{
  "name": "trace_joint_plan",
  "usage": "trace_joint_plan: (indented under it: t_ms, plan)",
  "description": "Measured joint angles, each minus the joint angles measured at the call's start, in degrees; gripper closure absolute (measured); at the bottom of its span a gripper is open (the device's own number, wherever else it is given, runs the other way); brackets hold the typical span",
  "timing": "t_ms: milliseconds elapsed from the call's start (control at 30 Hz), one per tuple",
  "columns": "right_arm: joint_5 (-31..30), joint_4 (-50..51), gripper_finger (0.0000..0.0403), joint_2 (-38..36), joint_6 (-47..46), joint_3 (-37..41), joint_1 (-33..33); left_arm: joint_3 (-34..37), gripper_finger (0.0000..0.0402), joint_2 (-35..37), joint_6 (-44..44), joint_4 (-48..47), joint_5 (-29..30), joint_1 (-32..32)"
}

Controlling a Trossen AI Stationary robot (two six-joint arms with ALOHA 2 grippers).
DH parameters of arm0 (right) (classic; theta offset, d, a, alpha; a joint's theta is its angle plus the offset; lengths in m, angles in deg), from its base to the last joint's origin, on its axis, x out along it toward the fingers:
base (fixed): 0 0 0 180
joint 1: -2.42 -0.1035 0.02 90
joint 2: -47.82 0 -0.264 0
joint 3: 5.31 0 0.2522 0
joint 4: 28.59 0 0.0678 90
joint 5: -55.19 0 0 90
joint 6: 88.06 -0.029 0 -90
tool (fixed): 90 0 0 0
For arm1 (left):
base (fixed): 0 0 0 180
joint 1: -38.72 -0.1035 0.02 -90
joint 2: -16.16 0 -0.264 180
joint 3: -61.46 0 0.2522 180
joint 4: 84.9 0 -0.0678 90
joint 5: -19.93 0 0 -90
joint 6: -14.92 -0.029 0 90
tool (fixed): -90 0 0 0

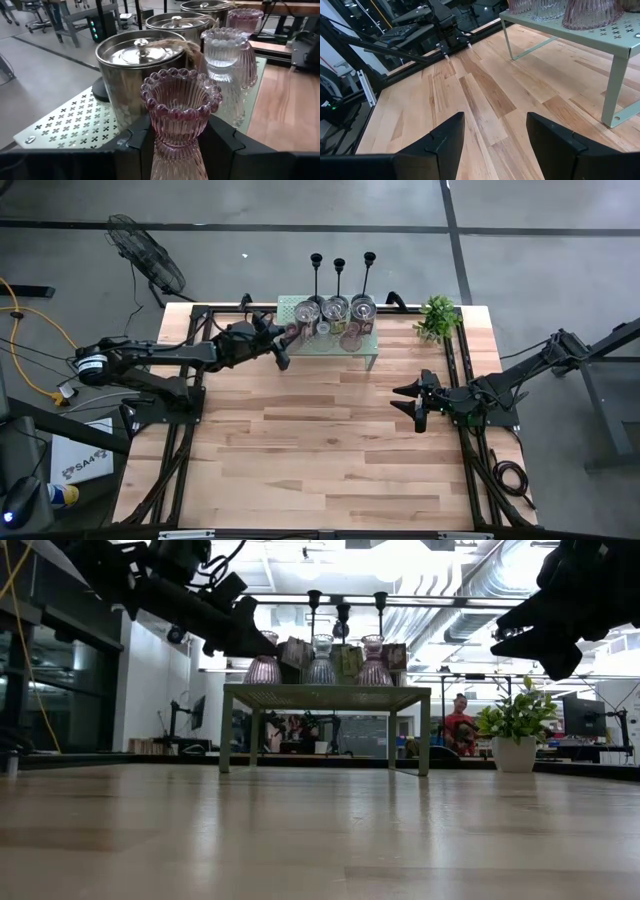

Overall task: Pick & Place candle stick holders
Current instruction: Put the pink glass candle holder on the shelf aligned with the transparent glass candle holder

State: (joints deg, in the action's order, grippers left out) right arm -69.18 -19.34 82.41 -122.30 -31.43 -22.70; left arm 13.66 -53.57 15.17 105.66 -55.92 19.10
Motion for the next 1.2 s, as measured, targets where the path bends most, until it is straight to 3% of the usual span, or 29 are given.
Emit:
trace_joint_plan:
  t_ms: [667,900,1200]
  plan:
    - [0.0,0.0,0.0197,0.0,0.0,0.0,0.0,0.0,0.0283,0.02,0.02,-0.43,0.0,0.02]
    - [0.0,0.0,0.0197,0.0,0.0,0.0,0.0,0.0,0.0253,0.02,0.0,-0.49,0.09,0.02]
    - [0.0,0.0,0.0197,0.0,-0.01,0.0,0.0,0.0,0.0246,0.02,0.0,-0.51,0.92,0.14]
